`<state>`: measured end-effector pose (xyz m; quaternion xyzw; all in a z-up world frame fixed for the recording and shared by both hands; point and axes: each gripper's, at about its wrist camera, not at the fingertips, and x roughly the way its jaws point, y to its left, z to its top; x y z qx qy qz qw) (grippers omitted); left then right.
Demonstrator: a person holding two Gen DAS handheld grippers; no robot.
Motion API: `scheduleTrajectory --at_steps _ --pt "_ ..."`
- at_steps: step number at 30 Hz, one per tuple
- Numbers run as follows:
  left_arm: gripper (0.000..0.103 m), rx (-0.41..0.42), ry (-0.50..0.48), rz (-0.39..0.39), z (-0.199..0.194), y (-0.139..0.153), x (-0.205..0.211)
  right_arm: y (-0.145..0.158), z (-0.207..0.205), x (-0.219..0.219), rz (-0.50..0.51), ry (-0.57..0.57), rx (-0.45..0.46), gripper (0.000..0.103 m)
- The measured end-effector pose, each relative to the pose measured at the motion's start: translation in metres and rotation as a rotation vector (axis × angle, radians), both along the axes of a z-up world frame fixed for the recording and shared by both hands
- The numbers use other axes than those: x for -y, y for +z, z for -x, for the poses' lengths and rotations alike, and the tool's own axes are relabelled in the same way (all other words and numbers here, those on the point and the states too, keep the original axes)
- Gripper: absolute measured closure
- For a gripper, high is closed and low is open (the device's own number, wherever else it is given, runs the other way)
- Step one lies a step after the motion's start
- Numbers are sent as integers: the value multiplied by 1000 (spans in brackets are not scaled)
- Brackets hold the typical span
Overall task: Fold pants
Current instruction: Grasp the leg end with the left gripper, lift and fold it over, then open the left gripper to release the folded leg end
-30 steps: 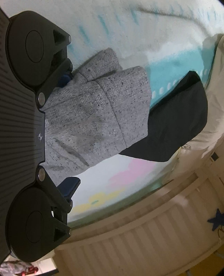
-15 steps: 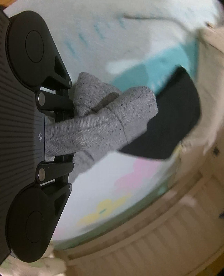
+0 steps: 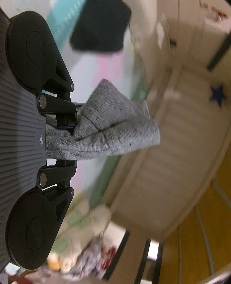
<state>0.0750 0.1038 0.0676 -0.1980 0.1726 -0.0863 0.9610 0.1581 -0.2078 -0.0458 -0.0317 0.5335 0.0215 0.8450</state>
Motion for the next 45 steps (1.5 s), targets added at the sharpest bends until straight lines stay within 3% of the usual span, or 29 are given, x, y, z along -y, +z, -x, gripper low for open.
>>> scheduleTrajectory --at_steps 4,9,15,21,23,25,28,30,37,39,40,42,45 --pt "85 4 -143 -70 -12 -2 50 2 -6 7 10 49 -23 1" --pt "85 -76 -336 -226 -31 -34 122 8 -16 22 59 133 -45 2" --pt "81 -145 -509 -423 -23 -76 195 18 -31 61 123 33 -23 3" --pt "66 -135 -603 -625 -6 -101 228 9 -40 93 325 -56 -7 3" --pt "60 -134 -675 -669 -2 -106 238 6 -40 101 373 -66 1 7" --pt "57 -138 -758 -729 2 -110 246 2 -39 109 406 -64 -2 12" --pt "55 -88 -795 -818 11 -115 253 -4 -47 123 421 -53 -39 12" --pt "55 -62 -820 -816 14 -110 250 -5 -44 136 378 -63 -47 12" --pt "52 127 -861 -622 20 -67 223 12 -39 167 247 -190 -45 12" --pt "43 146 -836 -545 17 -60 212 21 -34 168 212 -209 -28 12" --pt "35 129 -801 -516 12 -60 204 24 -32 172 186 -219 -15 12" --pt "34 49 -685 -492 -7 -65 190 33 -28 178 113 -239 17 12" --pt "34 -161 -527 -455 -43 -82 170 45 -21 181 -32 -231 57 12"
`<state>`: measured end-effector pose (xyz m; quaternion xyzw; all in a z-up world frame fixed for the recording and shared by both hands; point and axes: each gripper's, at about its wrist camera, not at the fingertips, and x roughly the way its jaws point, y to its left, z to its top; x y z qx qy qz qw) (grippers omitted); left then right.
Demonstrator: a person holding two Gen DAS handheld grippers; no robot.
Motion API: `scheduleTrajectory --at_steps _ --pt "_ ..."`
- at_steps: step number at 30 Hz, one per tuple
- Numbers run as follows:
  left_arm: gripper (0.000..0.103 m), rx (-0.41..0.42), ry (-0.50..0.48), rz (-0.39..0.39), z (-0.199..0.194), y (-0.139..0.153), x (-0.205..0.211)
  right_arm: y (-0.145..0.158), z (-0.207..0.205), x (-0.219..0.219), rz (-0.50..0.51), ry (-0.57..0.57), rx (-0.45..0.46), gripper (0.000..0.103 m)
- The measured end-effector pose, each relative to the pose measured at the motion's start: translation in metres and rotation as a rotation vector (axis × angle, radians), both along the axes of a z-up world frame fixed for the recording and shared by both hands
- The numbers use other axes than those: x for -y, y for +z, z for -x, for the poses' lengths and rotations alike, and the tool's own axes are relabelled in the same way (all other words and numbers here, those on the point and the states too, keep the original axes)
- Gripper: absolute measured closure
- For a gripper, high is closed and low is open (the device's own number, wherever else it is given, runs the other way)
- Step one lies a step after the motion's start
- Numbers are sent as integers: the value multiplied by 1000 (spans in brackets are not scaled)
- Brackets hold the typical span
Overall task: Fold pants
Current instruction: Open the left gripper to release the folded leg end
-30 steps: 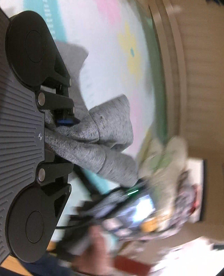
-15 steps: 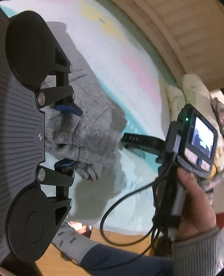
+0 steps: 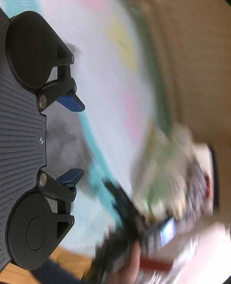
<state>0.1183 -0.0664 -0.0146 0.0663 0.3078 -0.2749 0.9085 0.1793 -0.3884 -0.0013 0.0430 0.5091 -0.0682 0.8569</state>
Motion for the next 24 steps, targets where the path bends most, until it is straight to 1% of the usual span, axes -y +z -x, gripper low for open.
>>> scheduleTrajectory --at_steps 2,4,5,6,7,9,12,15,17,18,20,22,24 --pt "34 -138 97 -18 -20 -14 -13 6 5 -5 -95 29 24 12" --pt "34 -308 139 -72 -36 -37 -21 12 10 -13 -166 77 48 12" --pt "33 -368 153 -83 -40 -49 -23 14 13 -18 -190 109 63 12" --pt "33 -370 159 -57 -40 -53 -27 16 15 -25 -203 142 79 12" --pt "32 -352 160 -36 -39 -53 -28 17 17 -31 -208 173 96 12" --pt "32 -354 150 -47 -39 -52 -27 17 22 -47 -199 224 131 12" --pt "32 -349 147 -38 -37 -51 -30 8 20 -61 -174 274 141 12" --pt "32 -344 138 -38 -42 -52 -22 -6 12 -74 -184 298 96 12" --pt "32 -343 134 -36 -41 -52 -25 -17 6 -80 -184 316 60 12" --pt "32 -343 131 -35 -36 -51 -33 -23 3 -81 -177 316 49 12" --pt "32 -345 128 -35 -36 -48 -32 -29 4 -82 -176 303 38 11" --pt "32 -348 127 -33 -37 -48 -32 -30 5 -77 -225 290 15 12" --pt "32 -349 126 -31 -38 -48 -33 -30 10 -70 -305 276 -12 12"
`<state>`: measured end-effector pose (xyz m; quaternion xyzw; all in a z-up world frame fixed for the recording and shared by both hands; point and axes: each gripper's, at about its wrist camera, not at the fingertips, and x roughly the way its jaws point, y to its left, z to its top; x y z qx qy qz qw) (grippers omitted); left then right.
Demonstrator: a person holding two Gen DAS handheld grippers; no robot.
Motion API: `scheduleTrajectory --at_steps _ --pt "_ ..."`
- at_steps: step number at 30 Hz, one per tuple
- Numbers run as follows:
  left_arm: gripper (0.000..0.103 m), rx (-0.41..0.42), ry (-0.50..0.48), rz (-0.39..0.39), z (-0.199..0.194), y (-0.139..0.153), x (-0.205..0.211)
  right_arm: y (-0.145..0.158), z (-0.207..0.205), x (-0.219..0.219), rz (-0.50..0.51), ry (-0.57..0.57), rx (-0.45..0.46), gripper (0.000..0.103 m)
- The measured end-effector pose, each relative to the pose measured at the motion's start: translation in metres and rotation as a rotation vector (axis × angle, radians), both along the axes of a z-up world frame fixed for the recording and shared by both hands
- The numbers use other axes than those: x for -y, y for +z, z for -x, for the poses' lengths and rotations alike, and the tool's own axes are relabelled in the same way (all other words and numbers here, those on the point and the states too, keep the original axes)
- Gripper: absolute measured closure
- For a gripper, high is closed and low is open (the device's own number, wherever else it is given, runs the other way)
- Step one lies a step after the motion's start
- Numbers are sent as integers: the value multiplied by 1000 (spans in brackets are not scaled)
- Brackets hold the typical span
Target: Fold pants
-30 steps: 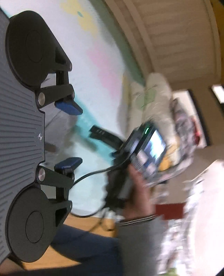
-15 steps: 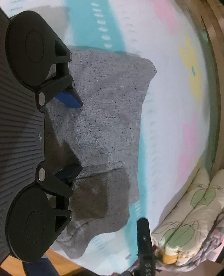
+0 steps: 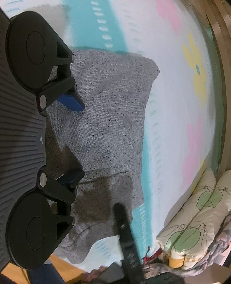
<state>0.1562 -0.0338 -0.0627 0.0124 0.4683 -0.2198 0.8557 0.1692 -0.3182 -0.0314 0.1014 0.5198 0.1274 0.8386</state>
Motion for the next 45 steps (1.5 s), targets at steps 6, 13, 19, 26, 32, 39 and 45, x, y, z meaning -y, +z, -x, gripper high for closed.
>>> scheduleTrajectory --at_steps 6,13,19,26,32,39,45 --pt "31 -8 2 -2 -2 1 0 -1 30 -6 -45 101 -41 12" --pt "31 1 9 12 -1 8 -9 -2 40 -38 133 206 -42 1" --pt "31 24 133 43 -10 21 -42 -11 21 -20 -20 188 -164 0" --pt "31 -20 326 54 -18 19 -83 -14 19 -33 22 144 -182 0" --pt "31 -66 402 47 -20 12 -100 -11 16 -39 30 89 -171 17" --pt "31 -26 414 61 -15 20 -105 42 24 -53 39 113 -22 78" --pt "31 23 378 52 -10 27 -95 99 33 -64 31 151 259 83"
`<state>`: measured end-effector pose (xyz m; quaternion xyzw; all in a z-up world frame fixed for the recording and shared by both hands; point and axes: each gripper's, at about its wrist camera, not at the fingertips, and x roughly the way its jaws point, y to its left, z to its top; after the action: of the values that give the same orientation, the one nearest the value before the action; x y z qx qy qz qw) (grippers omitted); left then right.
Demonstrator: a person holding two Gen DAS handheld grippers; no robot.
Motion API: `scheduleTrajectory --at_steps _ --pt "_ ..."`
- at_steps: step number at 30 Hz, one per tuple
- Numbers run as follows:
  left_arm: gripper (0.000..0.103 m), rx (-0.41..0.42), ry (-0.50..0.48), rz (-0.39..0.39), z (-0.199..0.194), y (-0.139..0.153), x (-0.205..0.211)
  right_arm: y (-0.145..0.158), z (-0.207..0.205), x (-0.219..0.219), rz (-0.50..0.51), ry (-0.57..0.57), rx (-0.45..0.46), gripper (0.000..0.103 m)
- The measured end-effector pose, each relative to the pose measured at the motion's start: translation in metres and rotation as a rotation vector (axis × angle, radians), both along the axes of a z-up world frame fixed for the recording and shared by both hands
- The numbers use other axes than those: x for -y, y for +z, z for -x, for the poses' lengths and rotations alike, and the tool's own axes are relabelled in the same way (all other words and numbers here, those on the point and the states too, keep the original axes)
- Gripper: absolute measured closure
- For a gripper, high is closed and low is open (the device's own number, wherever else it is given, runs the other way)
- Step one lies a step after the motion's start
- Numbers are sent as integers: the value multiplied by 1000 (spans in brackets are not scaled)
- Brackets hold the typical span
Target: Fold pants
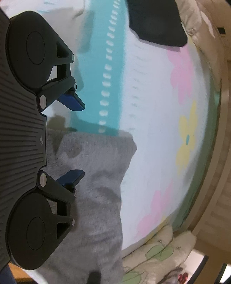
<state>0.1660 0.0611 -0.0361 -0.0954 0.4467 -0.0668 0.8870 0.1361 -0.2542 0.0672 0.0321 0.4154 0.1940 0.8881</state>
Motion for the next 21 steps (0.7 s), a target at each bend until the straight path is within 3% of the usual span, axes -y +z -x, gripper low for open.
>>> scheduleTrajectory --at_steps 3,5,6,8,11,14,21 --pt "31 -15 -43 -17 1 -5 10 -32 -21 4 98 -61 -106 80" --pt "31 -31 -70 -22 1 -7 17 -76 -38 6 234 -107 -242 72" --pt "31 -32 -87 -19 2 -7 20 -90 -41 8 255 -116 -274 67" --pt "31 -22 -120 -16 4 -6 25 -95 -40 15 230 -148 -264 41" --pt "31 -41 -175 -46 7 -13 33 -76 -32 27 193 -187 -200 11" --pt "30 -118 -221 -113 11 -35 43 -64 -26 32 152 -219 -145 9" --pt "27 -153 -132 47 12 -43 15 -89 -34 8 232 -155 -161 4"
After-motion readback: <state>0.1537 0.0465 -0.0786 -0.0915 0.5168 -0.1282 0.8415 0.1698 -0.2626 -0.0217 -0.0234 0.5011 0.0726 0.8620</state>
